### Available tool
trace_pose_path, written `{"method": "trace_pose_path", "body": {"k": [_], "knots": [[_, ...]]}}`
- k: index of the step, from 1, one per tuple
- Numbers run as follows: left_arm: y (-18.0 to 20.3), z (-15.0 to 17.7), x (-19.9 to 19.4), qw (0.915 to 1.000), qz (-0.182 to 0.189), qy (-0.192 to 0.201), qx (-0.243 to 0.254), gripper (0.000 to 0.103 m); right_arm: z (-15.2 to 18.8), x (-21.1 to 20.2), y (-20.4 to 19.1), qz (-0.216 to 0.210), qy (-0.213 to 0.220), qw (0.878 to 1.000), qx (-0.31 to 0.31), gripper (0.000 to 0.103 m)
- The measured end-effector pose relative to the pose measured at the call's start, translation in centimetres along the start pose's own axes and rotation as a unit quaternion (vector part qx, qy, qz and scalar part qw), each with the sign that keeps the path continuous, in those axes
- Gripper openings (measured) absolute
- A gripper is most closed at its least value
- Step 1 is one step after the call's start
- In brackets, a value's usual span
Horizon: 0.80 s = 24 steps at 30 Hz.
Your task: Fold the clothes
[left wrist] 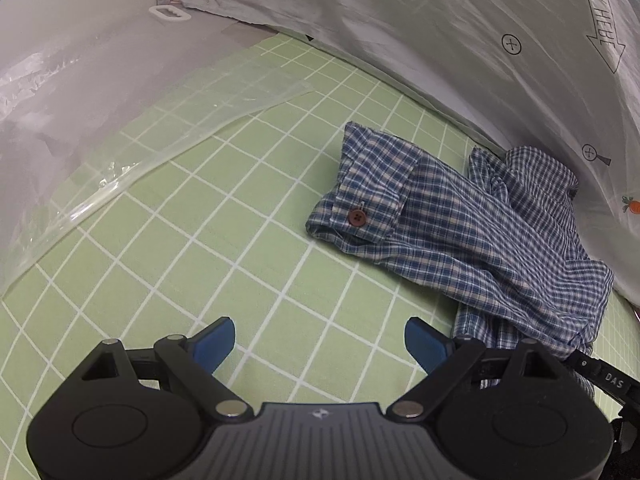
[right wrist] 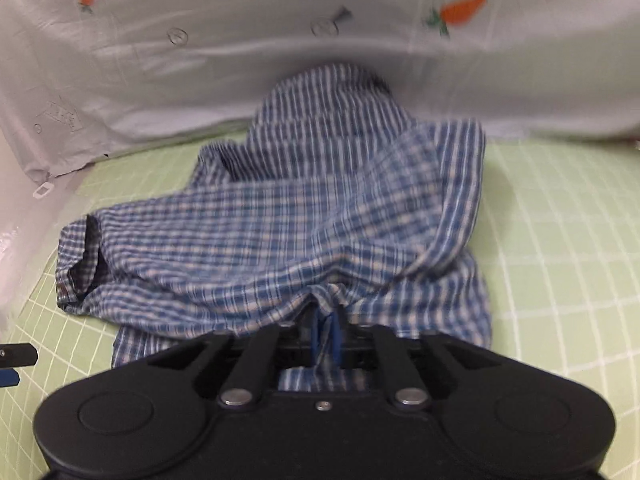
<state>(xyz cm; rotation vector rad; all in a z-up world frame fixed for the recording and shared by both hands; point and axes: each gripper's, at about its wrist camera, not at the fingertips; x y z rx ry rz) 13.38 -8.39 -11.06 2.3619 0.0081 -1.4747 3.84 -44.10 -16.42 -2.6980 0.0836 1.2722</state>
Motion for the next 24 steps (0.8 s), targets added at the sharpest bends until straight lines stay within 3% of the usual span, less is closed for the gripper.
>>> {"method": "trace_pose_path", "body": {"k": [3,6,10,20,22,24], "knots": [[0.0,-0.6,0.4,1.0000,-0.003,0.002,0.003,0.092,-0.1,-1.3,0.5,-0.008,0.014,1.000,0.011,0.038],[0.2,-1.6,1.1,0.9999,-0.009,0.005,0.011,0.092,-0.6,-3.2,1.1,-0.008,0.037,0.999,0.020,0.048],[0.8,-3.4,2.3,0.9997,-0.014,0.011,0.019,0.092,-2.2,-3.7,2.2,0.025,0.062,0.997,0.028,0.066],[3.8,-7.8,7.0,0.9986,-0.003,0.015,0.051,0.092,-6.5,2.2,3.8,0.079,0.044,0.996,0.007,0.067],[4.4,-8.3,8.1,0.9978,-0.010,0.011,0.065,0.092,-7.2,3.4,3.9,0.084,0.040,0.996,-0.005,0.064],[4.6,-8.7,8.8,0.9978,-0.009,0.008,0.066,0.090,-7.8,4.7,4.1,0.082,0.030,0.996,-0.016,0.054]]}}
Point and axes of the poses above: each gripper's, at about its wrist camera, not at the fingertips, and x roughly the way its jaws point, y to its right, z to its underside, and after that the axes turned 6 degrees about -x, right-handed
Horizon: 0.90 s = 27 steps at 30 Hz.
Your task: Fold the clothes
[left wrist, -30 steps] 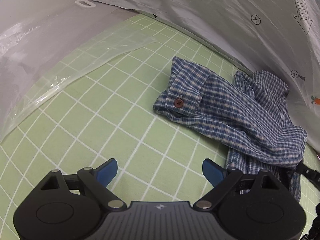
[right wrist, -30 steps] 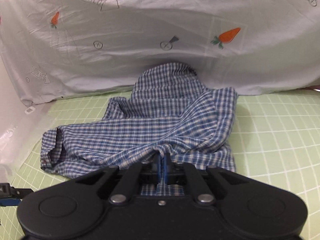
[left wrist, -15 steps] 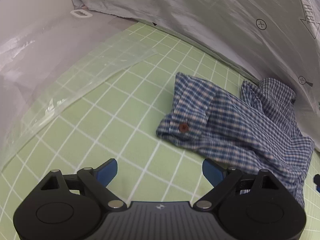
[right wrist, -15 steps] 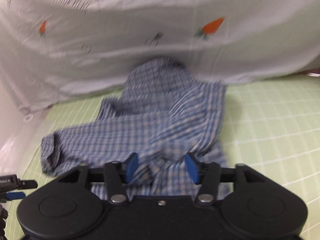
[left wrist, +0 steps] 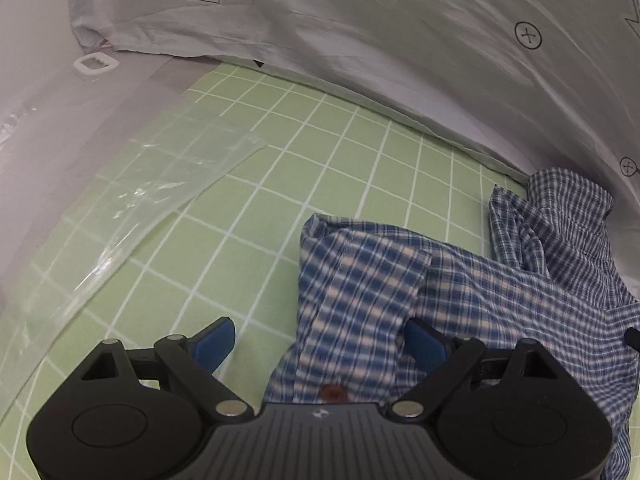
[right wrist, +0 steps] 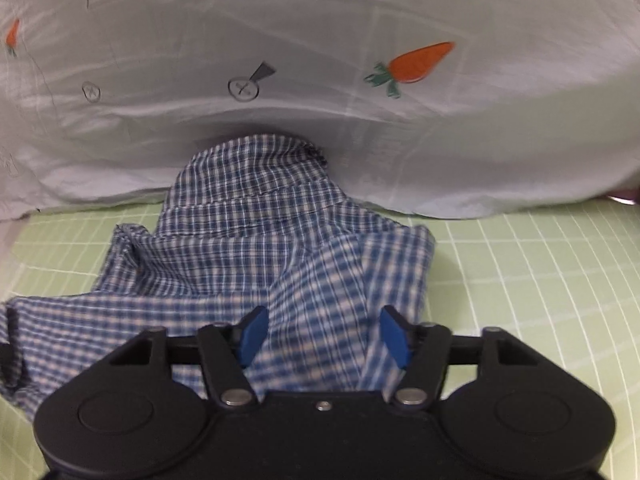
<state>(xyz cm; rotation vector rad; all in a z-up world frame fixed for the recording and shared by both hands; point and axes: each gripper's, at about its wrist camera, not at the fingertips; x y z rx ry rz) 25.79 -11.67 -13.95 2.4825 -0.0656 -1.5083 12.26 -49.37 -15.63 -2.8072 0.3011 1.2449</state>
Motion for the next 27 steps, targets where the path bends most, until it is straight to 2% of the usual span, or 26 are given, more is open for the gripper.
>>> {"method": "trace_pose_path", "body": {"k": [1,2,4,5,6,7,9,10,13,19,23,27], "knots": [[0.1,-0.1,0.3,1.0000,0.000,-0.001,-0.002,0.089,-0.2,0.7,0.0,0.000,-0.005,1.000,-0.005,0.048],[0.1,-0.2,0.5,1.0000,-0.001,-0.002,-0.004,0.083,-0.3,1.3,0.1,0.003,-0.012,1.000,-0.009,0.046],[0.3,-0.4,0.7,1.0000,-0.007,0.003,-0.002,0.076,-0.3,2.1,0.4,-0.002,-0.023,1.000,-0.006,0.034],[0.5,-0.4,0.7,0.9999,-0.010,0.007,0.003,0.069,-0.2,2.4,0.5,-0.006,-0.025,1.000,-0.003,0.025],[0.6,-0.5,0.7,0.9998,-0.012,0.012,0.007,0.054,-0.2,2.5,0.7,-0.012,-0.024,1.000,0.000,0.017],[0.8,-0.5,0.7,0.9997,-0.013,0.017,0.011,0.046,-0.1,2.4,0.9,-0.017,-0.022,1.000,0.002,0.008],[0.8,-0.6,0.6,0.9998,-0.004,0.019,0.006,0.021,-0.1,1.9,1.0,-0.023,-0.011,1.000,0.002,0.004],[0.7,-0.7,0.4,0.9997,-0.001,0.024,0.001,0.015,-0.3,1.5,1.1,-0.024,-0.003,1.000,0.006,0.003],[0.4,-1.1,-1.0,0.9990,0.014,0.039,-0.014,0.013,-0.9,-0.5,1.4,-0.030,0.027,0.999,0.019,0.002],[-1.1,-2.6,-7.0,0.9927,0.053,0.099,-0.044,0.011,-3.2,-4.5,2.0,-0.054,0.104,0.992,0.040,0.001],[-2.7,-3.2,-9.4,0.9893,0.052,0.121,-0.064,0.010,-4.3,-4.0,1.2,-0.081,0.109,0.990,0.047,0.001],[-4.4,-2.9,-7.9,0.9903,0.036,0.104,-0.085,0.010,-3.7,-0.9,-0.4,-0.088,0.075,0.993,0.034,0.001]]}}
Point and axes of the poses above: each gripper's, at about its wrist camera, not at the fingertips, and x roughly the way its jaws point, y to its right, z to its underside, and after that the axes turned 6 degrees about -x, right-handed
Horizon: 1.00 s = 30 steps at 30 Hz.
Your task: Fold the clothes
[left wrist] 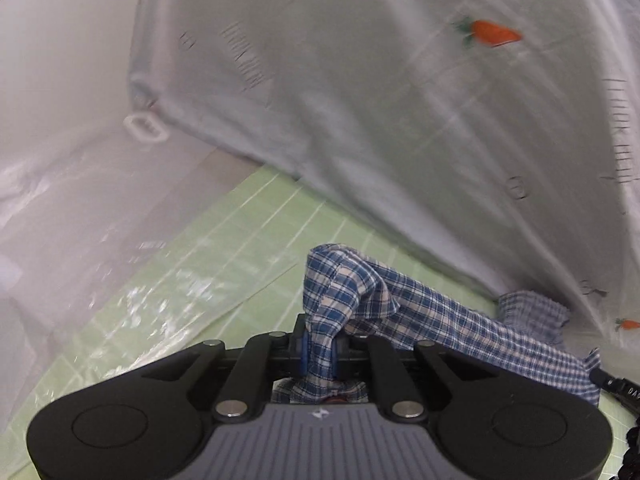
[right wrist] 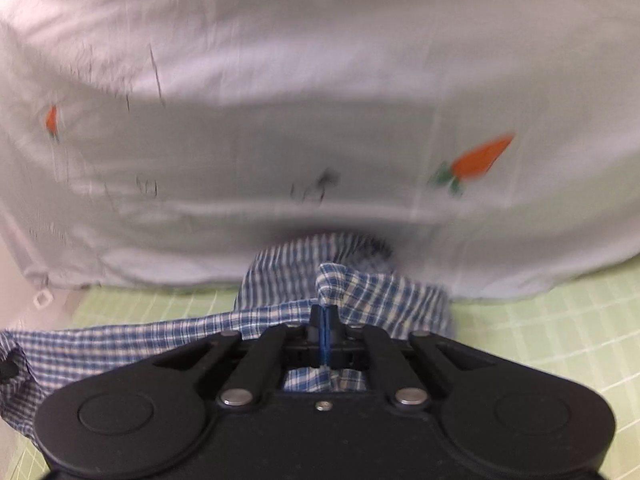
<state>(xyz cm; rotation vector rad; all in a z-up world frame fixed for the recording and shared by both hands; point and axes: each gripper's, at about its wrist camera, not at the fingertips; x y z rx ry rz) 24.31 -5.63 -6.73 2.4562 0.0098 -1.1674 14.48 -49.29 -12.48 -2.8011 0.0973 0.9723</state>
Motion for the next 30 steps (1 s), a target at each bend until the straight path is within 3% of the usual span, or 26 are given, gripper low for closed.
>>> {"method": "trace_pose_path", "body": {"k": [2,3,4,5,9,11,15,18,21,22,23,30], "knots": [[-0.9,0.4,1.0,0.9997,-0.005,-0.015,-0.018,0.010,1.0,2.1,-0.2,-0.001,-0.036,0.999,-0.003,0.002],[-1.1,0.6,1.3,0.9995,-0.008,-0.019,-0.025,0.010,1.4,2.9,-0.3,0.002,-0.056,0.998,-0.006,0.010],[-1.4,0.8,1.6,0.9992,-0.010,-0.023,-0.031,0.010,1.7,3.5,-0.2,0.007,-0.070,0.998,-0.007,0.025],[-1.5,0.9,1.7,0.9991,-0.011,-0.023,-0.034,0.010,1.9,3.7,-0.1,0.011,-0.076,0.997,-0.004,0.029],[-1.8,1.0,2.0,0.9987,-0.012,-0.023,-0.043,0.011,2.4,1.1,1.9,0.031,-0.038,0.997,0.051,0.053],[-1.8,0.9,2.4,0.9987,-0.014,-0.024,-0.042,0.011,2.8,0.5,3.1,0.050,-0.039,0.995,0.071,0.057],[-1.6,0.9,2.5,0.9987,-0.016,-0.026,-0.040,0.011,3.4,1.7,5.7,0.077,-0.072,0.990,0.088,0.055],[-1.6,0.8,2.5,0.9987,-0.018,-0.024,-0.041,0.011,3.7,3.4,7.0,0.059,-0.089,0.989,0.099,0.049],[-1.6,0.6,2.6,0.9987,-0.019,-0.021,-0.041,0.011,3.2,4.6,7.5,0.038,-0.093,0.990,0.104,0.030],[-1.6,0.6,2.6,0.9987,-0.020,-0.021,-0.042,0.011,3.1,5.0,7.6,0.035,-0.093,0.990,0.103,0.013],[-1.6,0.5,2.7,0.9987,-0.021,-0.020,-0.042,0.011,2.9,5.4,7.7,0.032,-0.094,0.990,0.101,0.008],[-1.3,0.3,3.1,0.9986,-0.026,-0.021,-0.041,0.011,1.5,7.2,8.7,0.042,-0.092,0.991,0.085,0.005]]}}
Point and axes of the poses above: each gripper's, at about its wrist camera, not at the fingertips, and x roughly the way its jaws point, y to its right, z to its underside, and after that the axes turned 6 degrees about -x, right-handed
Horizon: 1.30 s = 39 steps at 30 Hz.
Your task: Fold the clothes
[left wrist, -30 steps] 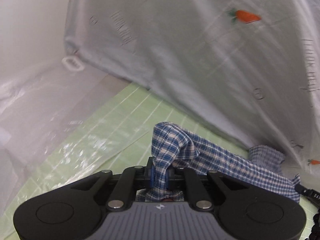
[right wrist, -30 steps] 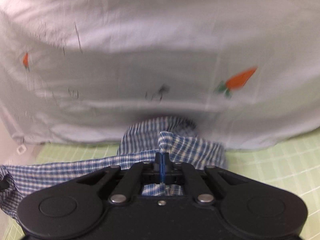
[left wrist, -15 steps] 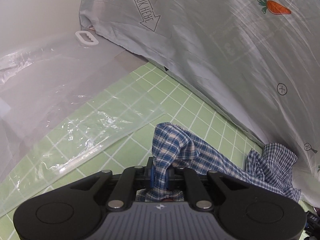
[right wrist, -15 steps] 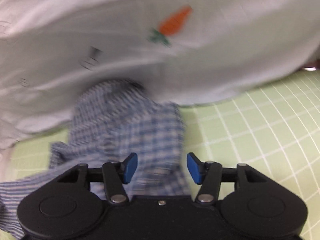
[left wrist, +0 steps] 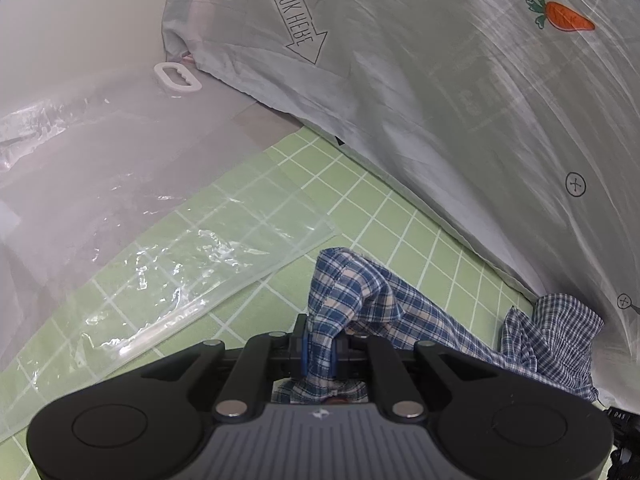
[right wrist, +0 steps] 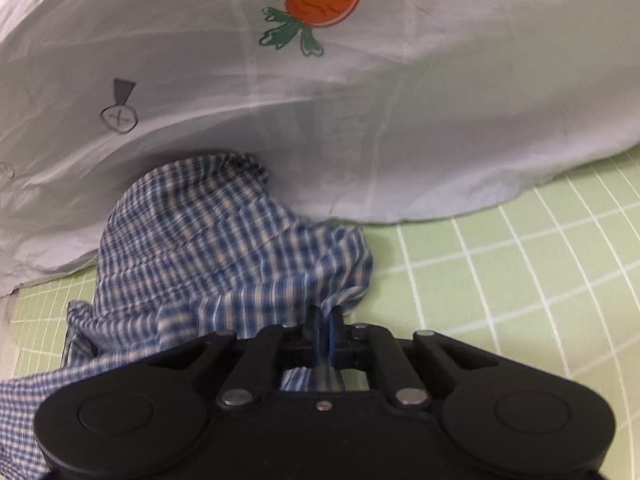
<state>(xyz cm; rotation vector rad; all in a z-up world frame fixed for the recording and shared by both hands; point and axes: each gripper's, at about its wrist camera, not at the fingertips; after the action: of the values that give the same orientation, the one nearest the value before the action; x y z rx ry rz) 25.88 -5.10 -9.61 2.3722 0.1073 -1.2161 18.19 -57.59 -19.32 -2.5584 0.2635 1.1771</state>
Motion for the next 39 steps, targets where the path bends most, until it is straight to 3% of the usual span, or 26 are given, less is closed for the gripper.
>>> {"method": "trace_pose_path", "body": {"k": [2,4,7,9,14,21,27,29,31,33,35,39], "knots": [[0.4,-0.1,-0.3,1.0000,0.004,0.002,0.003,0.011,-0.5,0.0,0.2,0.002,-0.009,1.000,0.005,0.010],[0.9,0.0,-0.8,0.9998,0.015,0.005,0.010,0.011,-0.6,-1.1,0.4,0.004,-0.007,1.000,0.019,0.042],[1.9,0.3,-2.0,0.9991,0.037,0.005,0.023,0.011,0.6,-4.8,0.7,-0.006,0.025,0.999,0.034,0.067],[2.8,0.9,-3.2,0.9976,0.062,0.001,0.031,0.011,2.0,-7.4,0.7,0.012,0.034,0.999,0.030,0.080],[6.2,4.2,-7.0,0.9886,0.129,-0.016,0.077,0.011,7.3,-14.6,2.0,0.058,0.047,0.997,0.032,0.082],[10.6,12.4,-13.1,0.9619,0.216,-0.078,0.148,0.011,15.4,-22.9,3.7,0.079,0.047,0.993,0.069,0.084],[11.2,20.6,-16.2,0.9441,0.223,-0.142,0.196,0.014,20.5,-26.4,5.6,0.075,0.036,0.992,0.097,0.085],[10.9,22.9,-16.5,0.9440,0.206,-0.155,0.206,0.022,21.8,-27.0,5.6,0.072,0.032,0.993,0.091,0.085],[10.5,24.5,-16.7,0.9468,0.182,-0.161,0.211,0.038,23.0,-27.6,5.4,0.066,0.029,0.994,0.082,0.086],[9.7,25.1,-16.8,0.9537,0.160,-0.154,0.202,0.067,24.0,-28.1,5.0,0.060,0.030,0.995,0.069,0.089],[8.7,25.4,-17.2,0.9601,0.143,-0.146,0.191,0.082,24.8,-28.6,4.4,0.053,0.029,0.997,0.054,0.092],[7.4,24.9,-18.1,0.9663,0.128,-0.133,0.179,0.085,25.4,-29.3,2.5,0.025,0.031,0.999,0.033,0.093]]}}
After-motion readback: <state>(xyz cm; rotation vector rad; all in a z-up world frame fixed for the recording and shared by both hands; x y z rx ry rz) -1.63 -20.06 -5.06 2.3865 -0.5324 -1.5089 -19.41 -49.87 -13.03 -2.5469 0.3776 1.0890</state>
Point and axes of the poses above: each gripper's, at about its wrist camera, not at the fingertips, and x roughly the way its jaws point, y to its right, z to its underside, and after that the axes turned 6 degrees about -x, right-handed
